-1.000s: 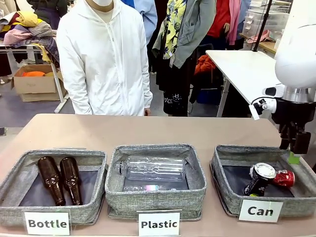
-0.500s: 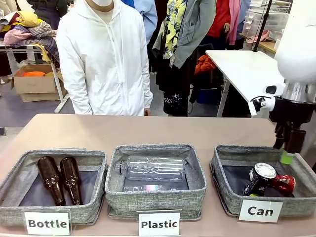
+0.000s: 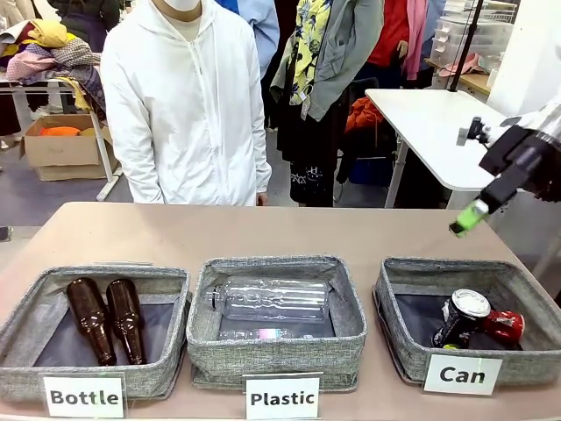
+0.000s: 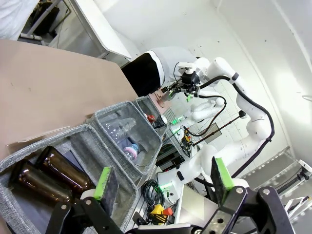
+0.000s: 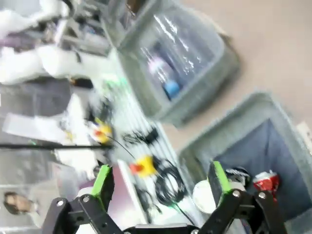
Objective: Sort the can waste into the basket.
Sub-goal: Pick up the can waste from the table and place it in the right Fabric basket.
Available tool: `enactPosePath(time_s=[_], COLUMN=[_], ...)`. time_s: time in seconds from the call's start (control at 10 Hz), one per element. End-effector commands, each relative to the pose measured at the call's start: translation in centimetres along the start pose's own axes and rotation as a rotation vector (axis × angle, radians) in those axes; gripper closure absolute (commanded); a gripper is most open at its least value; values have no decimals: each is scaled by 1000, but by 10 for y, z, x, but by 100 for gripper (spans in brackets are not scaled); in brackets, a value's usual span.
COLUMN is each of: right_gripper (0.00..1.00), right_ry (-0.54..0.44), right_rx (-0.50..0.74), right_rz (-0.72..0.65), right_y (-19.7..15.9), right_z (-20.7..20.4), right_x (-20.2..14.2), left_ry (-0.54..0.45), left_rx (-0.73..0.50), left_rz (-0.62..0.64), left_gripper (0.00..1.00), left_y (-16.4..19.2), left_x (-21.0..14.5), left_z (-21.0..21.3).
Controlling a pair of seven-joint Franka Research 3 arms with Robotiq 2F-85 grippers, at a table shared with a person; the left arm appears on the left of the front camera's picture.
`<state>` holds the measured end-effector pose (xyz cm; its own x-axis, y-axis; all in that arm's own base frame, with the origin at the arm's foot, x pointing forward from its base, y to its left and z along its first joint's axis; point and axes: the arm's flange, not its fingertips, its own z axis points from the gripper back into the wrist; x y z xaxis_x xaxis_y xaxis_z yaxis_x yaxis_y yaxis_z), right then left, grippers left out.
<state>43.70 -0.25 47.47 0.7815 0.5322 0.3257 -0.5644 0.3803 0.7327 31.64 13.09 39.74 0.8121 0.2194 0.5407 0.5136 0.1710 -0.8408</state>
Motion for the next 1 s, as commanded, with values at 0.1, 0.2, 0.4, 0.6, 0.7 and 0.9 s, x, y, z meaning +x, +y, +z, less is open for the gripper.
enactPosePath(time_s=[0.1,0.2,0.4,0.6,0.7,0.9], right_gripper=[0,0,0,0,0,0], right_ry=[-905,-921,-371,-371,-371,-371], right_rx=[466,451,273,273,273,273], right_rz=[-271,-280,-184,-184,-184,-184], right_y=[-18,-22,-26,-26,-26,-26], right_z=[22,22,30,30,30,30], right_x=[-7,-9,-13,-13,-13,-13], left_ry=[-4,-4,-4,-4,-4,-4], left_rx=[-1,-1,-1,-1,-1,-1], left_rz=[-2,-2,-2,-2,-2,-2], left_gripper=[0,0,0,0,0,0], left_y=[-3,-3,-3,-3,-3,-3], left_x=[-1,-1,-1,-1,-1,-1], left_z=[-2,-2,-2,-2,-2,-2])
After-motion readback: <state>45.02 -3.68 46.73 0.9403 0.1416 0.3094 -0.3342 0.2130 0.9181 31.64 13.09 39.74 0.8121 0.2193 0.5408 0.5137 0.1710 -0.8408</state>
